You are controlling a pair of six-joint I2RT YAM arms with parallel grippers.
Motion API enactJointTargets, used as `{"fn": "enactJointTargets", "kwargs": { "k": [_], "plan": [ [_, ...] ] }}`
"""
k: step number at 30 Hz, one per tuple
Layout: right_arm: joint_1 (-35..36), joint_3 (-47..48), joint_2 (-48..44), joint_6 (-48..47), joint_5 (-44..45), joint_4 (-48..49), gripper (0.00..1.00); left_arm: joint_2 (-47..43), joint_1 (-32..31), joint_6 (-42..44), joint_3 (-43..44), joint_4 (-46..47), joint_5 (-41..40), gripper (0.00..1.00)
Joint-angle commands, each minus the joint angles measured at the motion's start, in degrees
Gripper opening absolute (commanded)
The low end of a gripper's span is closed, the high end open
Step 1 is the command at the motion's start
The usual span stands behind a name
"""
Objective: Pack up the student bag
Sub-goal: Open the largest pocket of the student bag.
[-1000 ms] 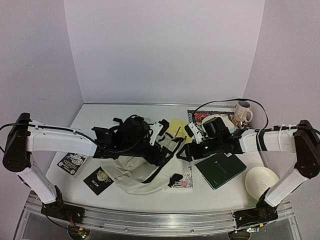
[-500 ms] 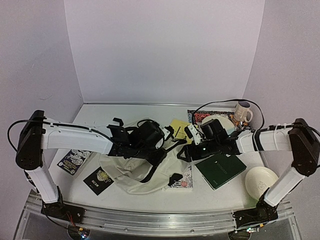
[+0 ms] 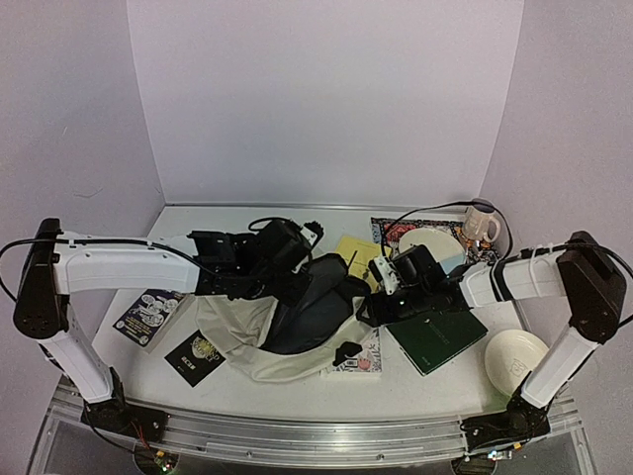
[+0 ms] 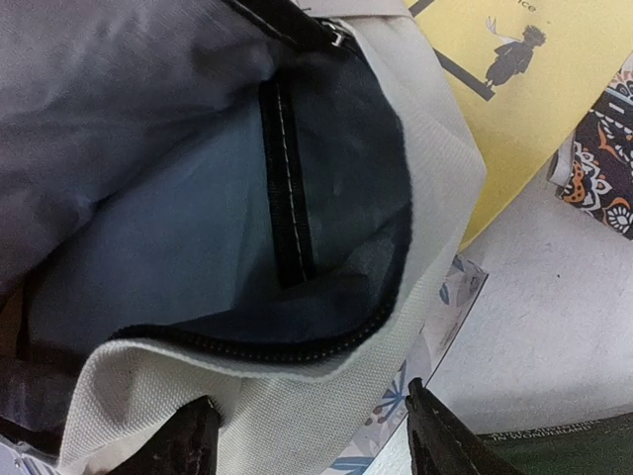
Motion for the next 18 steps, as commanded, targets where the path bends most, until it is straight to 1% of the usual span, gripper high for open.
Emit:
{"fn": "enactJointTargets", "kwargs": {
  "k": [1,6,11,14,18],
  "plan": [
    [-0.1,2.2,0.7,0.0,3.6,-1.0,0.64,-3.8,4.1,3.3,6.0,-0.3,-6.0,0.0],
    [-0.2,7.7,1.3,-1.4,1.3,-1.0,0.64,-3.1,9.7,6.8,11.7,-0.2,-4.0,0.0],
    [-0.2,16.0,3.8,-2.9,-0.7,-2.6,0.65,-2.1,14.7,10.3,17.2,-0.2,-3.4,0.0],
    [-0.1,19.8,5.7,-3.7,-0.1,-3.8,0.66,-1.7,15.7,10.9,19.1,-0.2,-0.8,0.0],
    [-0.2,19.6,4.8,-3.9,1.0,-4.4,0.68,-0.8,16.2,9.5,17.3,-0.2,2.1,0.0]
  ]
}}
